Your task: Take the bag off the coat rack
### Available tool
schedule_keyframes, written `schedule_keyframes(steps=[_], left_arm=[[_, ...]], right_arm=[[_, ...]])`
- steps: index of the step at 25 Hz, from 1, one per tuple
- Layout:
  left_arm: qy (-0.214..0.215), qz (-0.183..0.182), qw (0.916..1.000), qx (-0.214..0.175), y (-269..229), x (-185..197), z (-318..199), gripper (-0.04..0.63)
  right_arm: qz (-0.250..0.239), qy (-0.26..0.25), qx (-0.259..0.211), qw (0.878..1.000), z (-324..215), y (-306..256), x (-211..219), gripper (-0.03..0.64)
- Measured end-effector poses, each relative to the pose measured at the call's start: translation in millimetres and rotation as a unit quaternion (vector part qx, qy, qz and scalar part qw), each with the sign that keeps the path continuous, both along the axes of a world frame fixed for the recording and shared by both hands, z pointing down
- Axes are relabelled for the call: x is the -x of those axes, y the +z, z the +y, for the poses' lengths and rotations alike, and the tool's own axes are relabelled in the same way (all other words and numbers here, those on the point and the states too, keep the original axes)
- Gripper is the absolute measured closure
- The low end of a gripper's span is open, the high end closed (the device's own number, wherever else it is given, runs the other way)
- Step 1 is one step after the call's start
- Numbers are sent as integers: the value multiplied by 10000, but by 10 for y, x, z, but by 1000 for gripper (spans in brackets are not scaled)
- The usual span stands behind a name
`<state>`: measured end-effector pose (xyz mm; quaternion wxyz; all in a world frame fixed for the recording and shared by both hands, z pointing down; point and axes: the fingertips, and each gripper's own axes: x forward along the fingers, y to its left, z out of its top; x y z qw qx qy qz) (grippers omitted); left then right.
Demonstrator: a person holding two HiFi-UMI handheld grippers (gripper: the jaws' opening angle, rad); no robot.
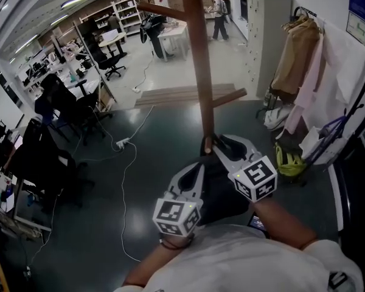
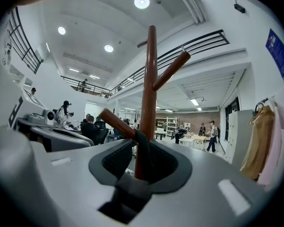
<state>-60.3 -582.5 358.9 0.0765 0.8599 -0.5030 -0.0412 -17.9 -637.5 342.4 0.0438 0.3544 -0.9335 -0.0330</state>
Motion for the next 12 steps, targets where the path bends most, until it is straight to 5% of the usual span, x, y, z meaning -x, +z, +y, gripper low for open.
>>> schedule_keyframes(steps=[12], left_arm=[[-233, 26, 9997, -47, 26, -1, -131, 589]], right_arm=[[324, -217, 371, 9986, -263, 159, 53, 532]])
